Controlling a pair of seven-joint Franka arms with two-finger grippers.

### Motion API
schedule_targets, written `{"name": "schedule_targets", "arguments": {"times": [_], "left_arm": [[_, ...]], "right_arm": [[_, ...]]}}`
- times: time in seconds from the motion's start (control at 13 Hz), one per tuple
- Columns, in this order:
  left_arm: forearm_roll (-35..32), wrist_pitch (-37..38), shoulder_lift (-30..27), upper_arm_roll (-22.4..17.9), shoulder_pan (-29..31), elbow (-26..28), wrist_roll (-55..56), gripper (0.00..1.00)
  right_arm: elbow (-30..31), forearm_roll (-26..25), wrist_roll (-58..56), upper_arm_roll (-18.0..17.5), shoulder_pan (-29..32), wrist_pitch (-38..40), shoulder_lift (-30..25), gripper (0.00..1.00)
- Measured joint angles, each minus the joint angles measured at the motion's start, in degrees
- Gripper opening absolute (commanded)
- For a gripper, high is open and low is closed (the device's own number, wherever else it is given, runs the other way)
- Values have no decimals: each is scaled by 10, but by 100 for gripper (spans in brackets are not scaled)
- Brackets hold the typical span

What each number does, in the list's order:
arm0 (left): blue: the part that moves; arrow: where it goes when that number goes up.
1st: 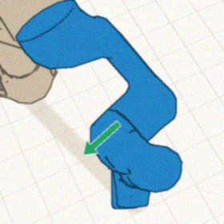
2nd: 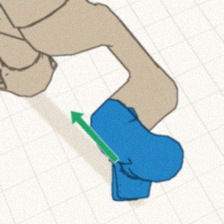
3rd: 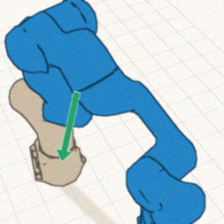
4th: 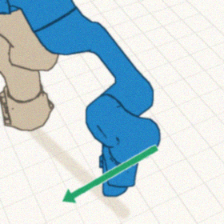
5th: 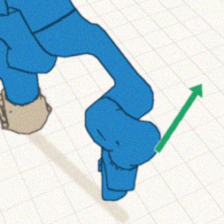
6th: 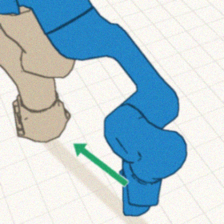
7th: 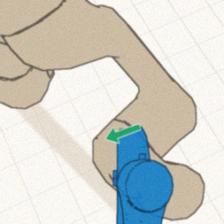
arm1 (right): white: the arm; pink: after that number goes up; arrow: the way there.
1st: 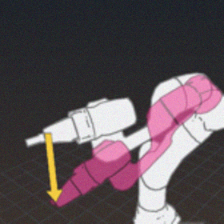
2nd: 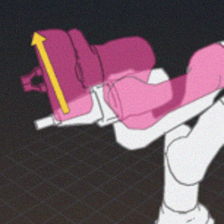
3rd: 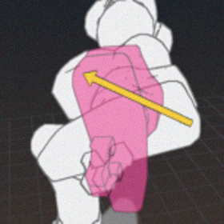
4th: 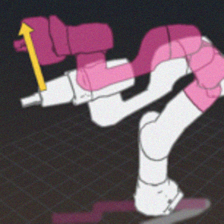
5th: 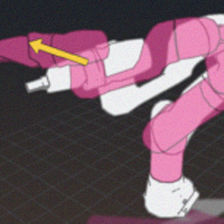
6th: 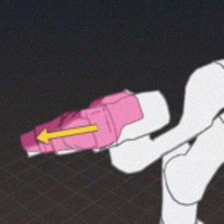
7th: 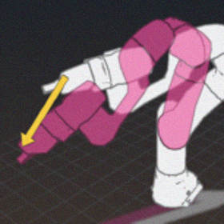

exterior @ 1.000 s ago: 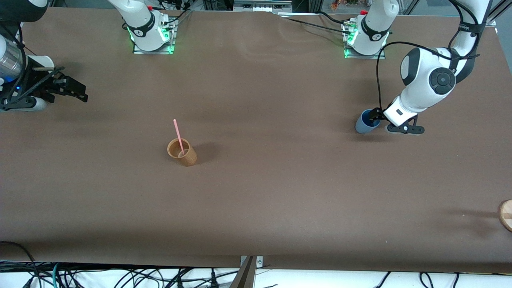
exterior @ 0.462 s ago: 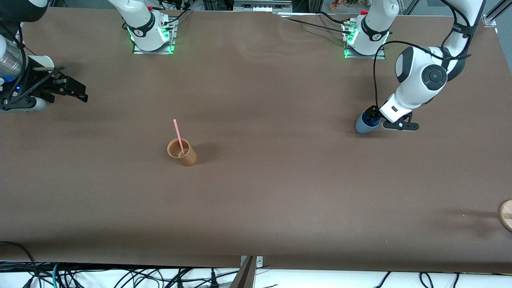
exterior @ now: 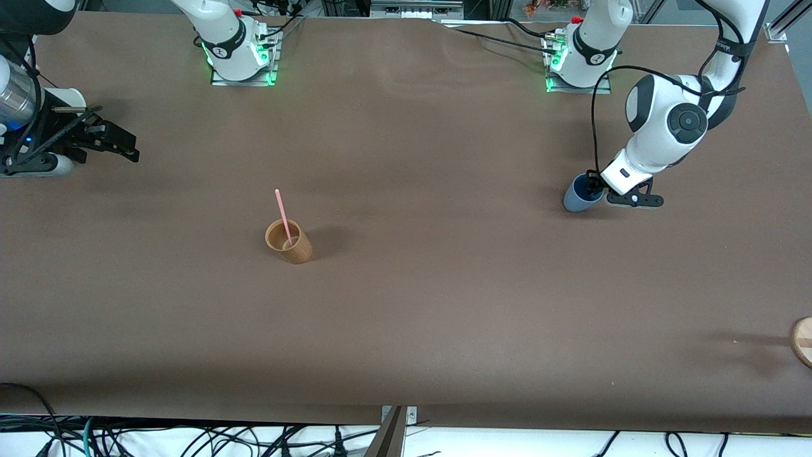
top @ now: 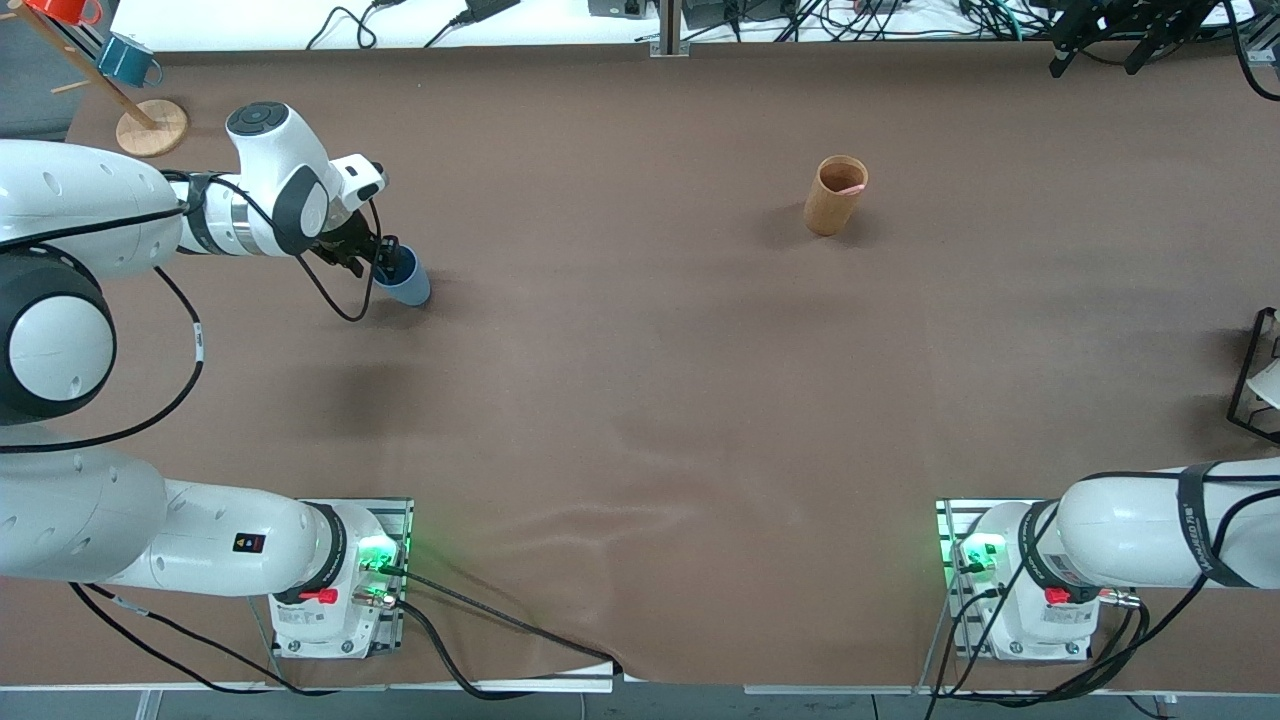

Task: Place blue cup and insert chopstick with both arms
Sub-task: 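Close the left gripper on the blue cup rim and lift, then carry the blue cup with the left gripper toward the bamboo cup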

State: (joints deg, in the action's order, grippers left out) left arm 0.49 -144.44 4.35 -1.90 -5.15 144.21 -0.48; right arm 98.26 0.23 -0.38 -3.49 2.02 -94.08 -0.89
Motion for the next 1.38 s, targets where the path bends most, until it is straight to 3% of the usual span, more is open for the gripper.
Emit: {"name": "schedule_targets", "arguments": {"times": [0.46, 0.69, 1.08, 1.38], "left_arm": [[0, -1, -1, 0, 0, -1, 0, 0], [0, 12, -2, 0, -7, -32, 0, 0], [0, 103, 10, 4, -105, -164, 104, 0], [0, 239, 95, 6, -211, -356, 261, 0]], "right_arm": [[0, 0, 0, 0, 0, 0, 0, 100], [0, 0, 0, 0, 0, 0, 0, 100], [0, 0, 0, 0, 0, 0, 0, 100], [0, 0, 0, 0, 0, 0, 0, 100]]}}
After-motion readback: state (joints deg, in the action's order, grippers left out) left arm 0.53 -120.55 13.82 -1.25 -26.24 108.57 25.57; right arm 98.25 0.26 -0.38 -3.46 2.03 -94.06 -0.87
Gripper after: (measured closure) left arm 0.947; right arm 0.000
